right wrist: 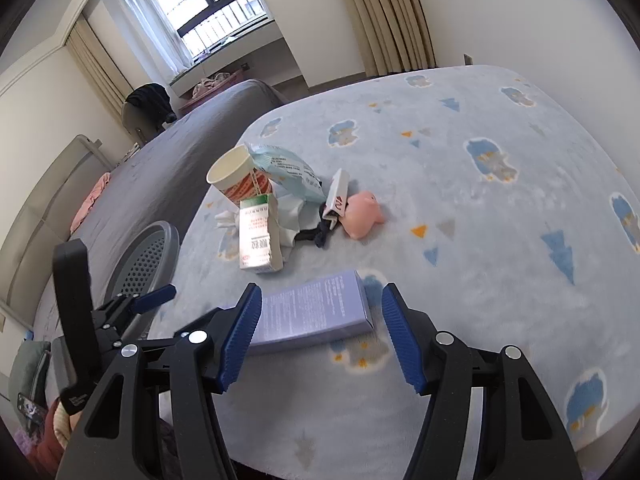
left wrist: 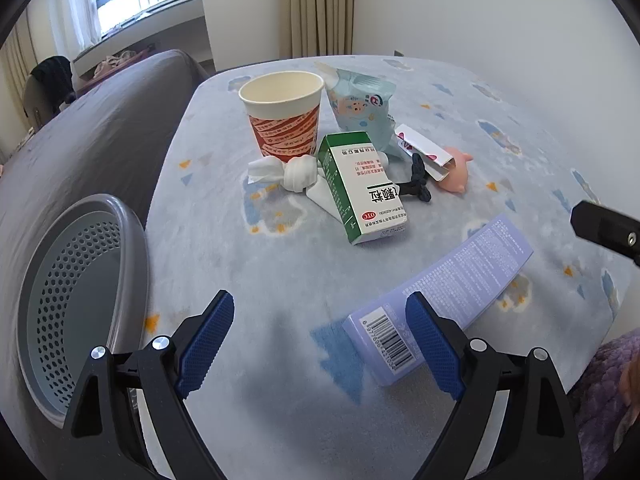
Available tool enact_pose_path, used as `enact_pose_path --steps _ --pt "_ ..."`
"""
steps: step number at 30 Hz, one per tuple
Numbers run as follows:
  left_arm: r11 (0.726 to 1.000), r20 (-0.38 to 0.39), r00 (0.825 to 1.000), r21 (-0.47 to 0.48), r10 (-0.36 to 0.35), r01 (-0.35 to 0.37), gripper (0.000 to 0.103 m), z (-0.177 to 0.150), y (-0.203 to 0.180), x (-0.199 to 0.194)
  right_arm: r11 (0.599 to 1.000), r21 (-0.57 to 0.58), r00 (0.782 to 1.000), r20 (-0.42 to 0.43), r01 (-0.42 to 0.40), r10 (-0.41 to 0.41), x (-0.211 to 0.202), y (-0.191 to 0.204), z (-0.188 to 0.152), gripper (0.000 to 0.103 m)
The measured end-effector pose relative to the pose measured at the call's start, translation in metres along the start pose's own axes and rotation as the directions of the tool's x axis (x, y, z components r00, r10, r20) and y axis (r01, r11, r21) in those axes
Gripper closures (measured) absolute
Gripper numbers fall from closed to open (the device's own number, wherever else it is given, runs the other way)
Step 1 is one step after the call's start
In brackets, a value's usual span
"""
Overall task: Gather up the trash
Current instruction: 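Position the right gripper around the lavender box and close on it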
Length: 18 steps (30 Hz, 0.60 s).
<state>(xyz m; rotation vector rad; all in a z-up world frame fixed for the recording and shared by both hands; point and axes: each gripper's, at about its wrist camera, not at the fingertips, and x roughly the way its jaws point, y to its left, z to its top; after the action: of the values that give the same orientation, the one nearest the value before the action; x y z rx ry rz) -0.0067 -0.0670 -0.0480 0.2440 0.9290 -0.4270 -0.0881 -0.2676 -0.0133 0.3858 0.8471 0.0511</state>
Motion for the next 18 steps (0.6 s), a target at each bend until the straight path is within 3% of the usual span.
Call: enact_pose_path --steps 5,10,18 --pt "1.000 0.029 0.999 -0.001 0.031 -0.031 0.017 0.002 0.009 -0.008 1.000 0.009 1.000 -0.021 0.009 -0.009 0.004 0.001 -0.015 0.043" --pt "0.998 0.002 0.998 -0.018 0.057 -0.057 0.017 0.011 0.032 0.003 1.000 0.022 1.000 -0.025 0.003 -0.003 0.004 0.003 -0.022 0.043" --pt "1.000 -0.054 0.998 0.018 0.022 -0.021 0.017 0.013 0.035 0.027 0.999 0.032 1.000 -0.011 -0.010 0.011 -0.001 0.001 -0.021 0.043"
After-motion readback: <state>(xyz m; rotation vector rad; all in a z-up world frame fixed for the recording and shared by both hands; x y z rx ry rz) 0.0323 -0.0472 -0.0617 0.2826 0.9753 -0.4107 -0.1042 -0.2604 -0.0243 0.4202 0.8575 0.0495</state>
